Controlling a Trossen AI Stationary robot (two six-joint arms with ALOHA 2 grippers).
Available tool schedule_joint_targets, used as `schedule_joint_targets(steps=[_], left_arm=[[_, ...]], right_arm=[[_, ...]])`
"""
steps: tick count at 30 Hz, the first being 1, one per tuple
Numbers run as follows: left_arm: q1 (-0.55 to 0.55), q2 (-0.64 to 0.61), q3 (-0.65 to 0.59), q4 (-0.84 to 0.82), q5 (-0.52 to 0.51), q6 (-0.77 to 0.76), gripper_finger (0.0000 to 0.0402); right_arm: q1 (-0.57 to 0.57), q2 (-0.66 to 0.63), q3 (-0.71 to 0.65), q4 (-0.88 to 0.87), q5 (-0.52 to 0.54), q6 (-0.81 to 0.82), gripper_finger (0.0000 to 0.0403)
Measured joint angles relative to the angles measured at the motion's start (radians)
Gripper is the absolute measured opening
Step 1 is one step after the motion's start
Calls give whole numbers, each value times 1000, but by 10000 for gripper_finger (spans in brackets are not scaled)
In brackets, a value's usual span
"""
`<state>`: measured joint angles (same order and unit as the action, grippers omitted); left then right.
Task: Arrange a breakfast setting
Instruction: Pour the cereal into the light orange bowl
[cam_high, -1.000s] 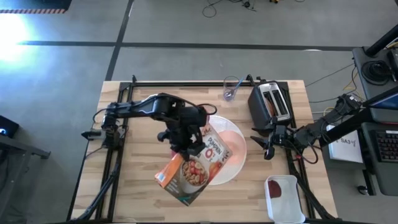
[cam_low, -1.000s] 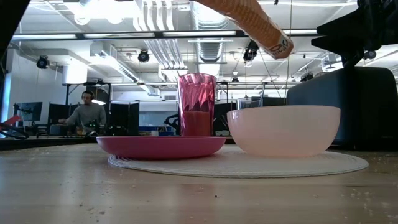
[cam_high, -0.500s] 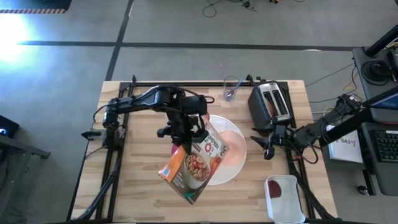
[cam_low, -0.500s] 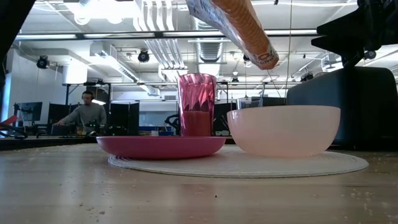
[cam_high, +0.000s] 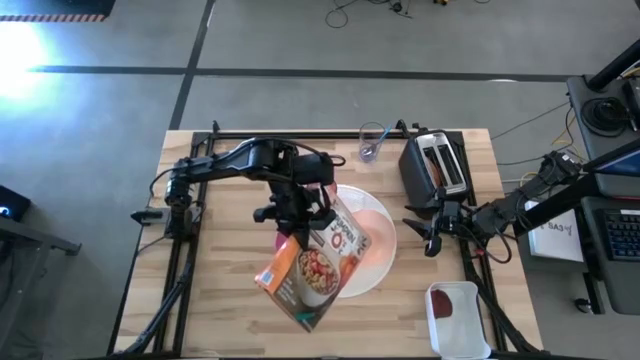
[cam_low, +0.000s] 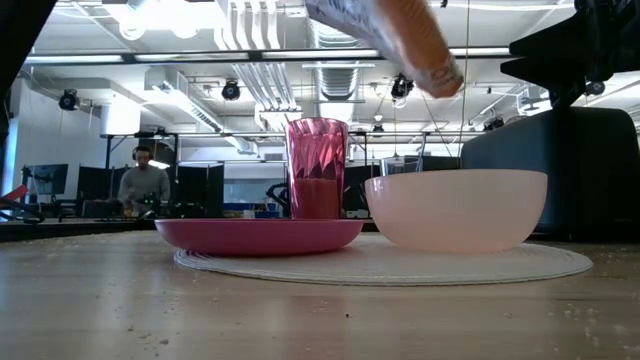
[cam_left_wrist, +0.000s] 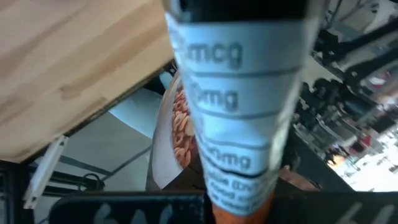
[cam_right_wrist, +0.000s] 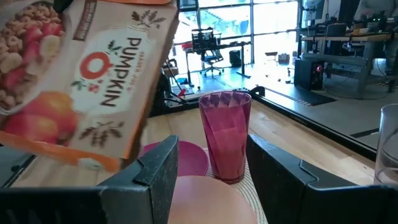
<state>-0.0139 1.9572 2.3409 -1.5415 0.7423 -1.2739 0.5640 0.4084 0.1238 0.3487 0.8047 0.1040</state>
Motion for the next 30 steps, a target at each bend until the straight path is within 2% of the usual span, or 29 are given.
schedule_joint_targets(steps=[3, 24, 30], left_arm=[[0, 0, 0, 31, 36, -29, 0], [2, 6, 0, 115, 92, -167, 0], [2, 20, 0, 118, 86, -119, 0]], right_arm=[[0, 0, 0, 0, 0, 0, 178], [0, 0, 0, 0, 0, 0, 178], [0, 0, 0, 0, 0, 0, 178]])
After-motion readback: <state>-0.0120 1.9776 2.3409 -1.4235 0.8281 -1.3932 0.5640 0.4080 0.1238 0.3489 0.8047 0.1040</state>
